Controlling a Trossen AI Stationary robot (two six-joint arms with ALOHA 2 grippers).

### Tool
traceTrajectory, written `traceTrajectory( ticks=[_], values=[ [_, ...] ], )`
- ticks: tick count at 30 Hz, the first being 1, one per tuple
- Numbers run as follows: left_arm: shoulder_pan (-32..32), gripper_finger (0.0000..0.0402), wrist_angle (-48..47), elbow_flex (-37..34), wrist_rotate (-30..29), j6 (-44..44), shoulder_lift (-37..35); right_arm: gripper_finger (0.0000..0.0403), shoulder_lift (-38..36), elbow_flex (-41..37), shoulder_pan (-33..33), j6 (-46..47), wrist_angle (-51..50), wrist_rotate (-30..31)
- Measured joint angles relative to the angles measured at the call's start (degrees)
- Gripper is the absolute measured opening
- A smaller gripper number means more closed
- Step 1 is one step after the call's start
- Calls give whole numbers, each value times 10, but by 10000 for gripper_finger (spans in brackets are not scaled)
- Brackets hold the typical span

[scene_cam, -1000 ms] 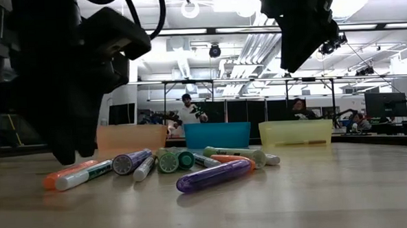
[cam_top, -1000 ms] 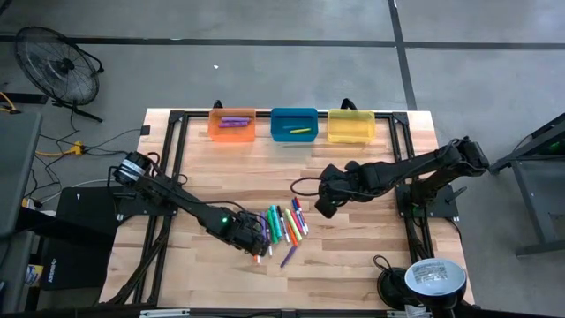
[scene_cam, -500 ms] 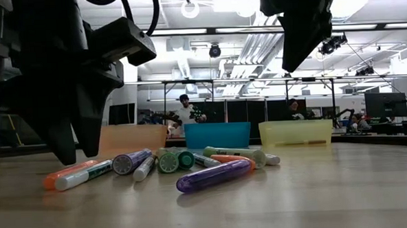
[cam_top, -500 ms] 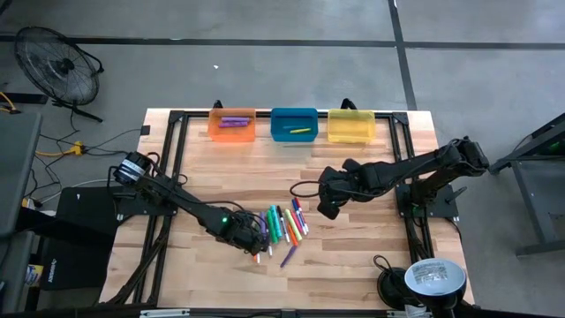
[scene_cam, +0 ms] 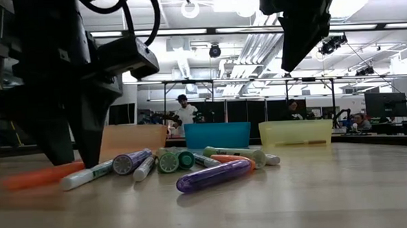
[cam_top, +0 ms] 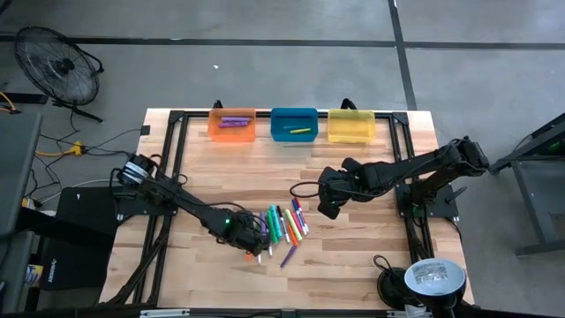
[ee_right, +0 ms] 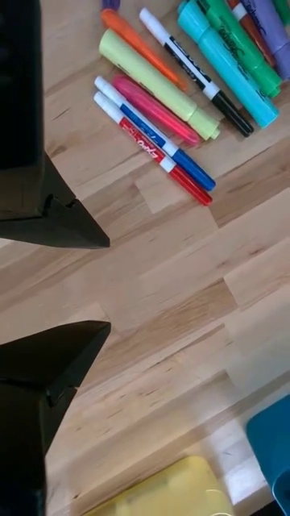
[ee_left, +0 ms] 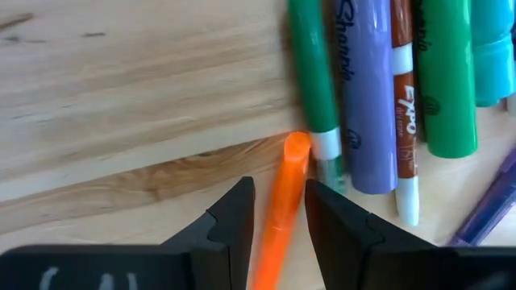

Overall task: Pick & Place Markers
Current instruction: Put the left orange pen into the blue bin

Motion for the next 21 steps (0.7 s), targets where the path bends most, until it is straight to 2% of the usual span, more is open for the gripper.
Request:
traceTrajectory(
  ticks=[7,13,21],
  values=[
    [0,111,-28,6,8,16,18,145,0,0,1,1,0,-4],
    [1,111,-41,5,45,130,19,145,0,0,6,4,0,-6],
    [1,111,-46,5,55,270,20,145,0,0,28,5,0,-7]
  ],
)
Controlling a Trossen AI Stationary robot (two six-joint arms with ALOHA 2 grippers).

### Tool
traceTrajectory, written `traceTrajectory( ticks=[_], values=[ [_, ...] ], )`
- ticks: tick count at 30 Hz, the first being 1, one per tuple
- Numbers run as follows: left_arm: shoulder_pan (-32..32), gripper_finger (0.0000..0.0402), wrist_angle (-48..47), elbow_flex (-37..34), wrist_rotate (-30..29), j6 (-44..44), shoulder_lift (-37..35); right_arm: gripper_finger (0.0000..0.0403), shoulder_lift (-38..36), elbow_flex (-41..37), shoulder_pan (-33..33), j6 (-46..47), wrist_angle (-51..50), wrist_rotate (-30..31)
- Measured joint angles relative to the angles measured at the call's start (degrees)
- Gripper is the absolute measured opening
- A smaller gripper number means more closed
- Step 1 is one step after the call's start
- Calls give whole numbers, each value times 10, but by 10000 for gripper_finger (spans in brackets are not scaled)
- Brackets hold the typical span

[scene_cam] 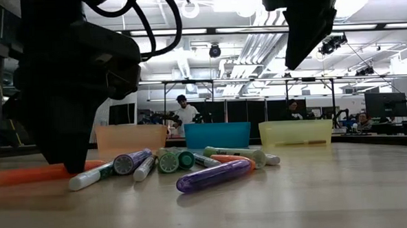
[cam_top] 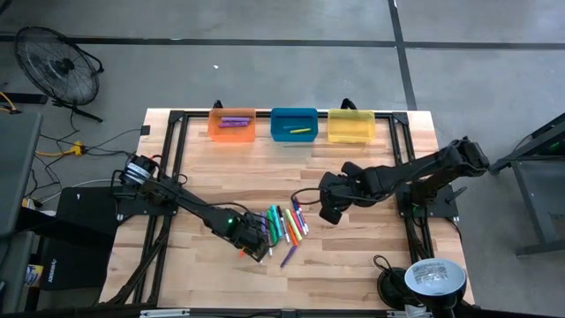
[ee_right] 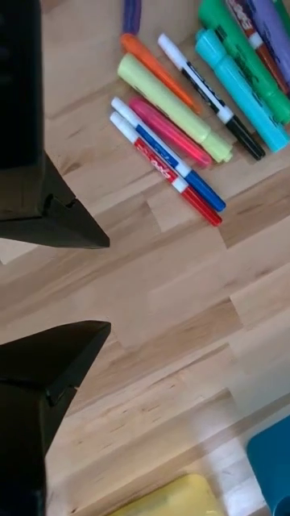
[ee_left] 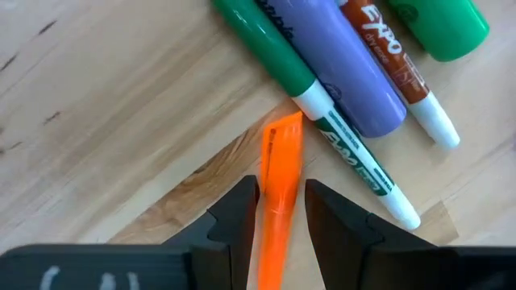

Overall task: Pick & Place Markers
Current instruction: Put the left orange pen into the blue bin

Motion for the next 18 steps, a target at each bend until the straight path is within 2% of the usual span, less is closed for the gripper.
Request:
traceTrajectory(
  ticks=[11,18],
  values=[
    [-1,111,-8,0,33,-24,0,145,0,0,44,46,-3,15],
    [-19,111,-47,26,17,-26,2,145,0,0,65,71,-4,25]
  ],
)
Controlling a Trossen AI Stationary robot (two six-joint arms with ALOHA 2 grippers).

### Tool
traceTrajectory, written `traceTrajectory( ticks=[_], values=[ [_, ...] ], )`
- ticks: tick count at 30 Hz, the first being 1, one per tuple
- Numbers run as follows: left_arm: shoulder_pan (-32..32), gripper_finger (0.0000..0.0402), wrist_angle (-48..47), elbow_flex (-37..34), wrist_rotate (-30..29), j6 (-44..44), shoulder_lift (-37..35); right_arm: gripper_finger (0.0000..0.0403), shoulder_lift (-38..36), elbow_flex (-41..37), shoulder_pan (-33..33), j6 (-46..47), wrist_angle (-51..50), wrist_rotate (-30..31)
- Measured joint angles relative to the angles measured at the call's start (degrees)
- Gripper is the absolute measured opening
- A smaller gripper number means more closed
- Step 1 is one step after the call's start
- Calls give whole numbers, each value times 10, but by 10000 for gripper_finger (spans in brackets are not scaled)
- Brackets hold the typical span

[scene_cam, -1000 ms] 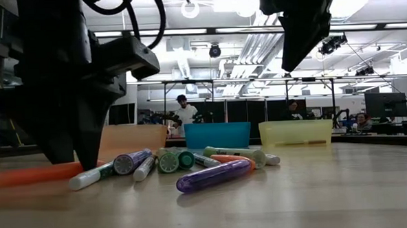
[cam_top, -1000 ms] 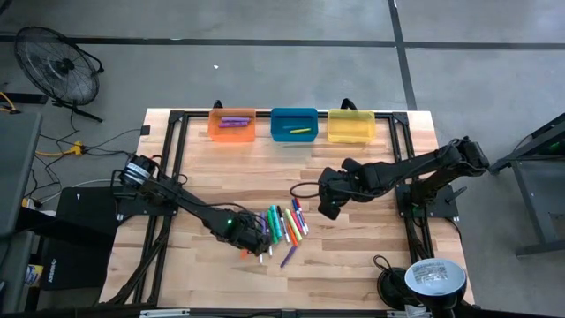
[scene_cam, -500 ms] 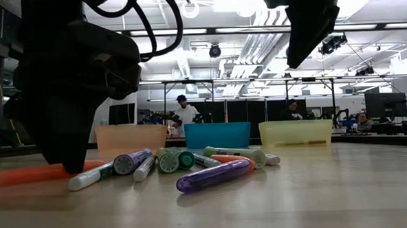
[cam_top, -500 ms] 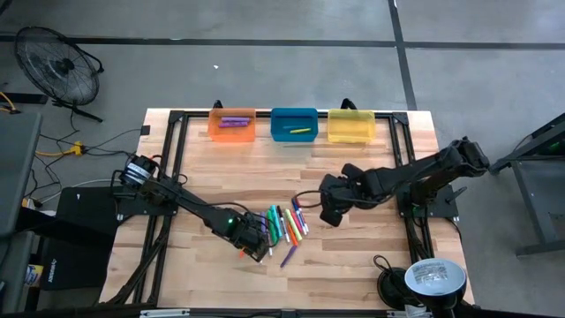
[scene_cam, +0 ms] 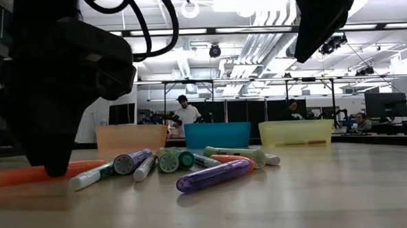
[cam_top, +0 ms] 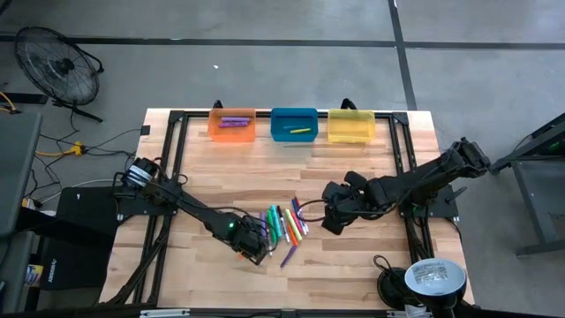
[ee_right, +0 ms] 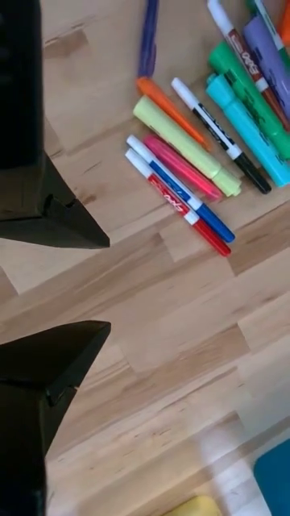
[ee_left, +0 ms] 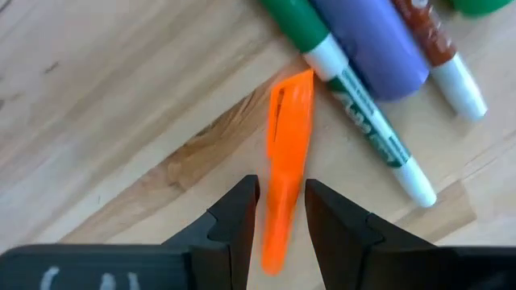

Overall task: Pick & Place Markers
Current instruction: Put the left orange pen into the blue bin

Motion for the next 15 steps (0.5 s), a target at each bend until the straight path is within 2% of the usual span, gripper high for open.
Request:
traceTrajectory(
  ticks=[8,15],
  values=[
    [-10,111,-22,3,-10,-6,1,145,0,0,18,7,3,3],
    [-15,111,-44,30,-13,14,36,146,0,0,33,30,5,12]
  ],
)
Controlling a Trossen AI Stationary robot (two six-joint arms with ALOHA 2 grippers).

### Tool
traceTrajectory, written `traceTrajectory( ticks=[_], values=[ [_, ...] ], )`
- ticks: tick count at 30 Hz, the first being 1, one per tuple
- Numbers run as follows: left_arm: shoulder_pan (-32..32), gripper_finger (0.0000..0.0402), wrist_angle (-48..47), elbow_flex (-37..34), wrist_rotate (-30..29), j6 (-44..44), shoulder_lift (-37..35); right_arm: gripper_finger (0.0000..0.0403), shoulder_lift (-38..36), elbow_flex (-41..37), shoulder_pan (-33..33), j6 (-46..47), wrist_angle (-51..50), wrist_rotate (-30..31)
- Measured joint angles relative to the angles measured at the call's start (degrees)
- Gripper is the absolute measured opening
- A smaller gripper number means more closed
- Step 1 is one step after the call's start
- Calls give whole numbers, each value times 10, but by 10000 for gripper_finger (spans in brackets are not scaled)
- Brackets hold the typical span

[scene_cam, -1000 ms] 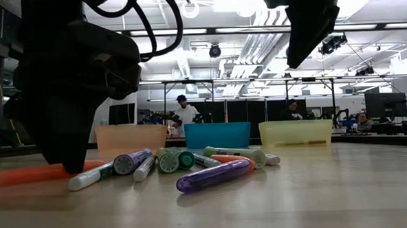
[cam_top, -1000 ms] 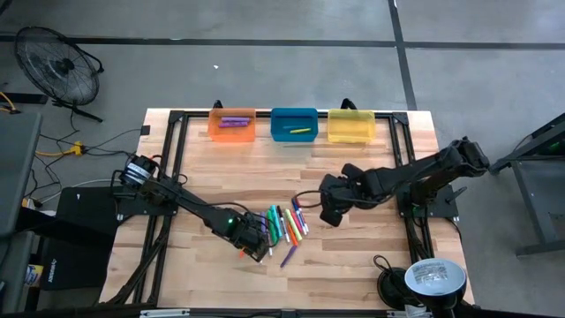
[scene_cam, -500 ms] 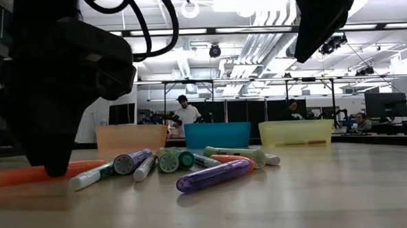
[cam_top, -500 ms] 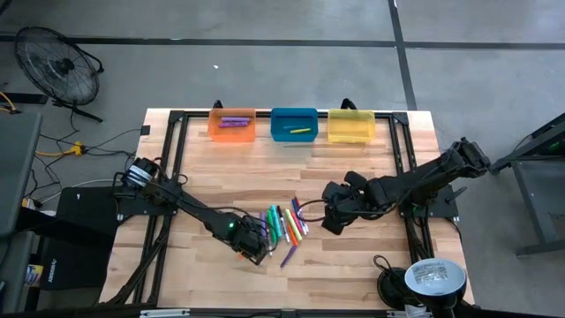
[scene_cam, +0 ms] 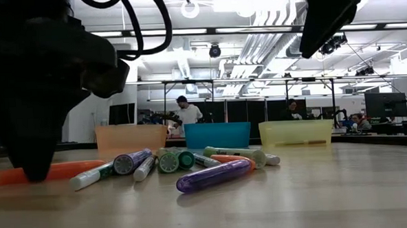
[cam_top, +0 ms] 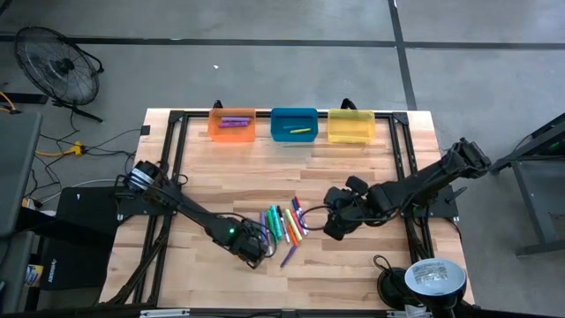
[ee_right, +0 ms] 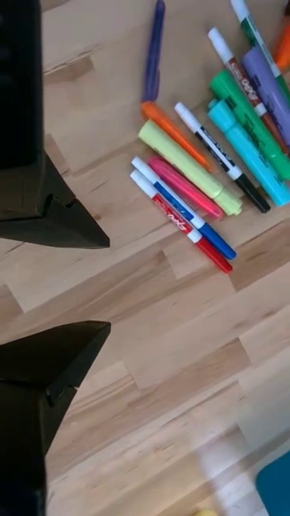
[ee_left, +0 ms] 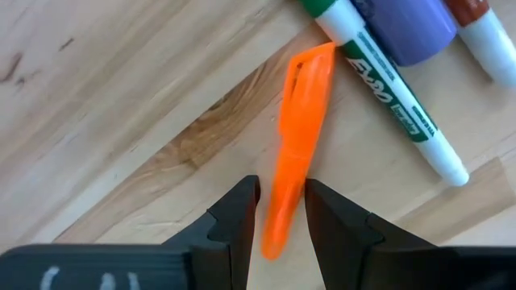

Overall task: Pick & Place Markers
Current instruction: Put the left orange pen into the blue bin

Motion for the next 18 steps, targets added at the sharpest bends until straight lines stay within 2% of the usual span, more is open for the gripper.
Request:
traceTrajectory(
  ticks=[9,18],
  values=[
    [1,111,-93,90,-15,75,63,145,0,0,15,0,0,3],
    [1,110,-96,103,-22,87,72,146,0,0,17,7,0,1]
  ],
)
